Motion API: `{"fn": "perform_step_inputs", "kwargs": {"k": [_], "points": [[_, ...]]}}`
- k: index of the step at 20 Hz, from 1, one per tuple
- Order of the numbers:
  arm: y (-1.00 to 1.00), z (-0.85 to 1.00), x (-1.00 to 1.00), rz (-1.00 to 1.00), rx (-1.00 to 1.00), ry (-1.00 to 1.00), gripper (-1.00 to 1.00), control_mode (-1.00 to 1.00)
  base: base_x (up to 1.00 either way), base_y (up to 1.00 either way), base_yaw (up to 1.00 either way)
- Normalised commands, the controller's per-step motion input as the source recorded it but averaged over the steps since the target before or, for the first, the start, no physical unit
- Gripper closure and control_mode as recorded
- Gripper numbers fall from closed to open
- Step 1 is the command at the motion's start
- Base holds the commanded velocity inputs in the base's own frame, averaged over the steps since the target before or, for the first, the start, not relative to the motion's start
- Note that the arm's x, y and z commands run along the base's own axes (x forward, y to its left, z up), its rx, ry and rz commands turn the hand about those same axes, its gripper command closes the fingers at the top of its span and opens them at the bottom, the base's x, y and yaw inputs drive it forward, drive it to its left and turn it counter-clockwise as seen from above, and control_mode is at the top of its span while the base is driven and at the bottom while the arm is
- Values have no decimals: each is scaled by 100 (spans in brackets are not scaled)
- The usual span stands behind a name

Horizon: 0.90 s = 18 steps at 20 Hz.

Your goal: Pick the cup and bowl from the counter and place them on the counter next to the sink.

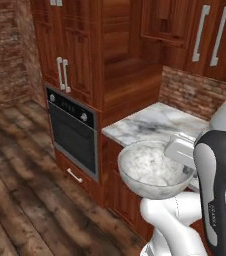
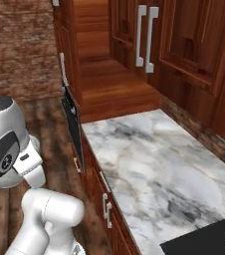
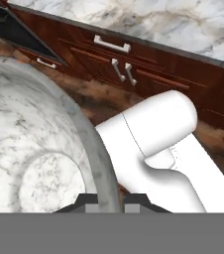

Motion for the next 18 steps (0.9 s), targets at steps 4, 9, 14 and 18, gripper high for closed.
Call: {"fn": "perform_step_inputs", "kwargs": {"k": [4,9,14,18], "points": [[0,0,0,0,0,0,100,100,-18,17,57],[0,0,0,0,0,0,100,100,-28,41,56],[0,0,0,0,0,0,100,100,-26,46,55],[0,0,0,0,0,0,100,100,-22,47,53]]}}
